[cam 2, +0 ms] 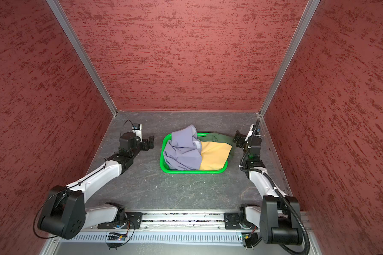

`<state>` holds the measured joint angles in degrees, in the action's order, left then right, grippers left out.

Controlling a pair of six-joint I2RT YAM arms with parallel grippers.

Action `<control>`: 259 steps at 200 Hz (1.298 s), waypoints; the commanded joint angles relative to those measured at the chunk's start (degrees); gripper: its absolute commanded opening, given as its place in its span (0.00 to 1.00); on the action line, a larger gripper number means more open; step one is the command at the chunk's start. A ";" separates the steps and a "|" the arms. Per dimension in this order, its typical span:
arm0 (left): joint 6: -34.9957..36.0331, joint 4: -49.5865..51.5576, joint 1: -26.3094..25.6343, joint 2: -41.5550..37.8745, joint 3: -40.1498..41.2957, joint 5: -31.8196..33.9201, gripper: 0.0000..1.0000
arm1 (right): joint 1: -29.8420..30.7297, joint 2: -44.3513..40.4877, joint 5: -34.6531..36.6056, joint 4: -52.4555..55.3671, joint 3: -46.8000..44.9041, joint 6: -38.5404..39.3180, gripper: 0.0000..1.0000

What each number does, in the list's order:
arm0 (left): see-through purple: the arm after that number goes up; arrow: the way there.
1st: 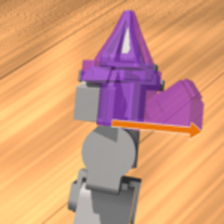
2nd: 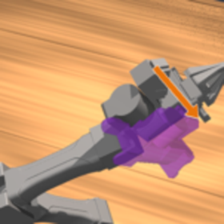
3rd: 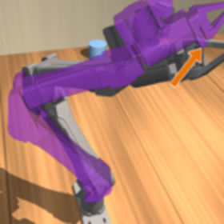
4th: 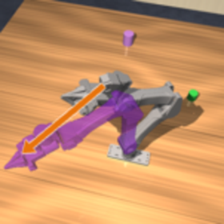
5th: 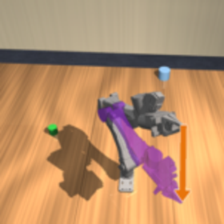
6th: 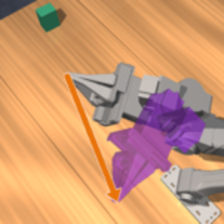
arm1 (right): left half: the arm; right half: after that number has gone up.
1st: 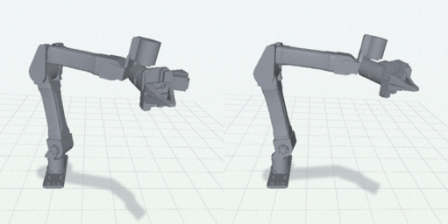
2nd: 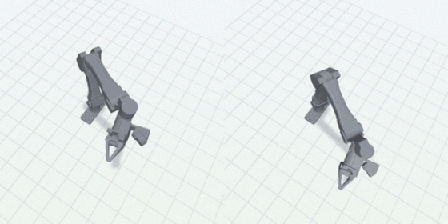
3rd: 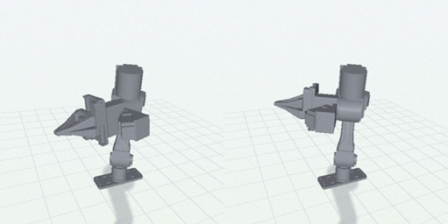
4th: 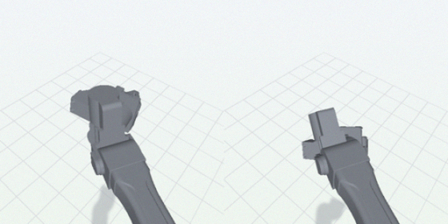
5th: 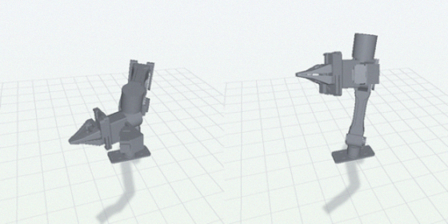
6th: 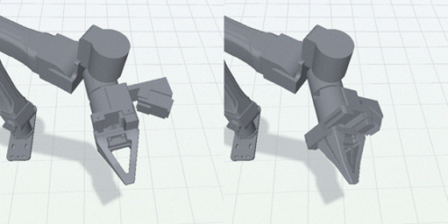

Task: Fold and stack skirts
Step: Pick up the skirt from the basket.

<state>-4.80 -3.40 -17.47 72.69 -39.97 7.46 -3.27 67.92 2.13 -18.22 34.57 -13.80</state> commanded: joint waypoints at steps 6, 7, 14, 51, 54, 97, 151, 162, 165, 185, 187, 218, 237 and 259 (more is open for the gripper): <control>-6.67 8.29 -4.61 2.07 -2.45 -2.92 1.00 | 0.91 -2.37 -8.25 7.97 1.94 -4.01 0.99; -6.78 8.39 -4.77 2.22 -2.51 -3.13 0.99 | 0.99 -2.49 -8.44 7.99 1.97 -4.02 0.99; -7.88 8.57 -5.82 3.43 -3.06 -4.49 1.00 | 1.63 -2.92 -9.84 8.17 2.15 -4.18 0.99; -12.80 8.13 -7.93 8.28 -5.50 -8.89 1.00 | 6.15 -2.49 -14.12 11.38 5.35 -2.53 0.99; -13.16 7.96 -7.93 8.65 -5.61 -9.28 1.00 | 6.62 -2.30 -14.23 11.66 5.63 -2.24 0.99; -15.50 5.22 -7.84 11.14 -6.68 -12.92 0.99 | 13.67 1.60 -12.56 16.63 10.65 1.28 0.99; -17.82 2.71 -6.36 12.74 -7.09 -16.34 0.99 | 24.48 9.94 -8.75 21.60 19.83 3.68 0.99; -18.20 2.51 -6.04 13.04 -7.18 -16.53 0.99 | 26.47 11.97 -8.82 21.57 21.63 4.02 0.99; -18.36 2.47 -6.00 13.08 -7.23 -16.52 0.99 | 27.02 12.50 -8.83 21.44 22.02 4.11 0.99; -18.49 2.82 -5.74 12.99 -7.36 -16.59 0.99 | 30.43 16.69 -9.05 20.85 25.12 4.49 0.99; -18.52 2.86 -5.75 12.94 -7.37 -16.56 1.00 | 30.71 17.24 -9.02 20.83 25.46 4.60 0.99; -18.34 3.70 -5.29 12.33 -7.40 -15.69 0.99 | 34.06 24.71 -8.90 21.38 30.51 4.82 0.99; -18.08 4.40 -5.11 12.01 -7.20 -15.03 0.99 | 34.86 28.27 -9.51 21.03 32.54 4.23 0.99; -17.75 5.15 -4.89 11.53 -7.15 -14.05 0.99 | 36.01 31.50 -9.07 20.90 34.18 4.48 0.99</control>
<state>-22.68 0.86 -22.85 84.99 -46.19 -7.77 31.73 96.97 -7.88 2.57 66.22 -10.17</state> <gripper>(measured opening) 0.994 0.989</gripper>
